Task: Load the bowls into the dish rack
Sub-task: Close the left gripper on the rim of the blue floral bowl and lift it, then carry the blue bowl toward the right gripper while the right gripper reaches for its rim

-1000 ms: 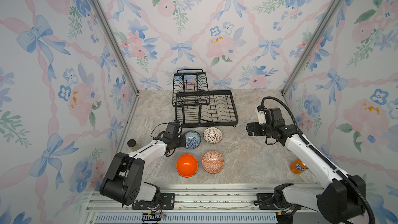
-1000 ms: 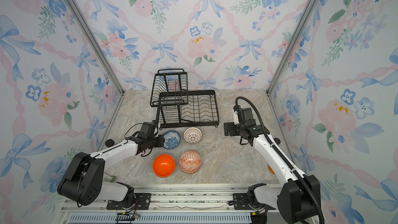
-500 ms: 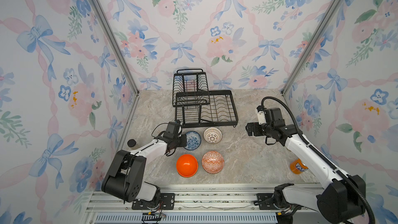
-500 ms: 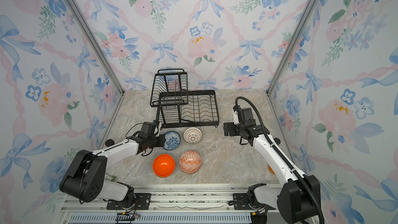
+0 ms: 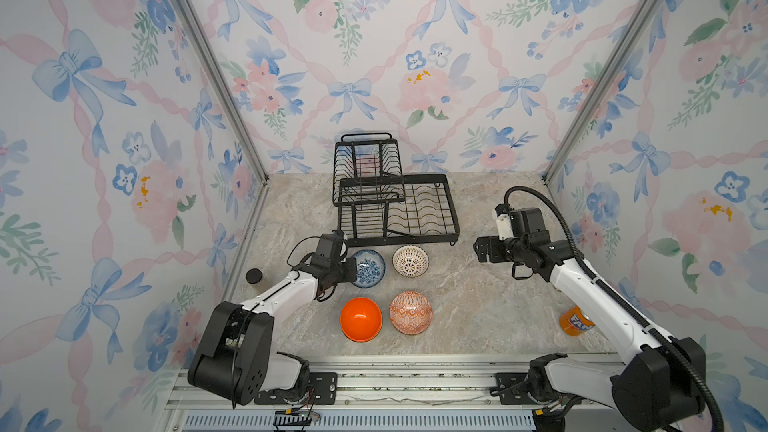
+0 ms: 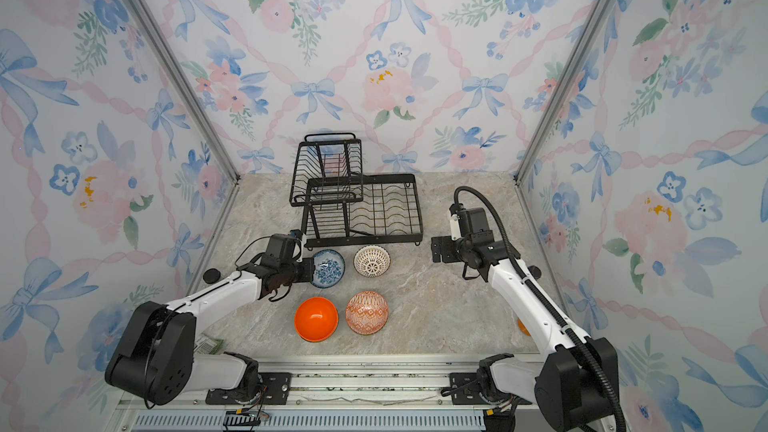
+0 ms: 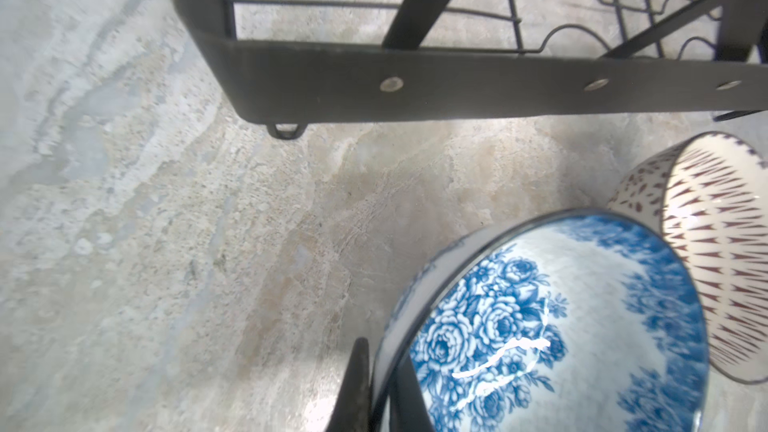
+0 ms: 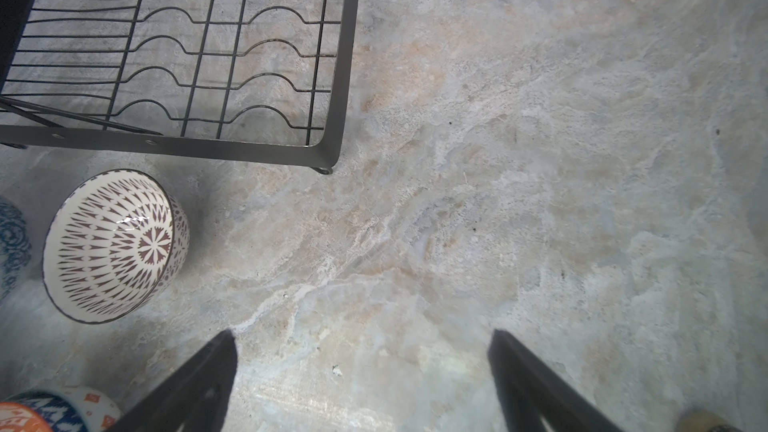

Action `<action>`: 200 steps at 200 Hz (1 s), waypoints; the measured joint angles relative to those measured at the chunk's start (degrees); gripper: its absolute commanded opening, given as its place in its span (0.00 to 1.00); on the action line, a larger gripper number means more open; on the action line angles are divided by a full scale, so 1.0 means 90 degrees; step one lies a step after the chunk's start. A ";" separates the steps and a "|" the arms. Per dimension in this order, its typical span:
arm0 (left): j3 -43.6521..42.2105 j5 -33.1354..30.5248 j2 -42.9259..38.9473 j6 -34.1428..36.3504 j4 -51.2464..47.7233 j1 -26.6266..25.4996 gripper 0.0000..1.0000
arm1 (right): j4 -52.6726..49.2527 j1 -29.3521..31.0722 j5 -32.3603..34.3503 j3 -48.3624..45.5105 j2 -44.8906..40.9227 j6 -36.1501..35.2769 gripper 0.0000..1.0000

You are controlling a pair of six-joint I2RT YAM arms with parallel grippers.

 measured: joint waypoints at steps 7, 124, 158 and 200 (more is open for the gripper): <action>0.0000 -0.0036 -0.0163 0.0007 -0.0036 0.0000 0.00 | 0.0000 0.0000 -0.0022 0.0000 0.0000 0.0000 0.97; 0.0738 -0.0495 -0.1603 0.0279 -0.0889 -0.0833 0.00 | 0.0000 0.0376 -0.0253 0.0423 -0.0019 0.0000 0.97; 0.1083 -0.0789 -0.1596 0.0408 -0.0993 -0.1528 0.00 | 0.0000 0.0639 -0.0296 0.0563 -0.0185 0.0012 0.97; 0.1736 -0.1212 -0.1280 0.0593 -0.1020 -0.2266 0.00 | -0.0005 0.0811 -0.0364 0.0704 -0.0355 0.0051 0.97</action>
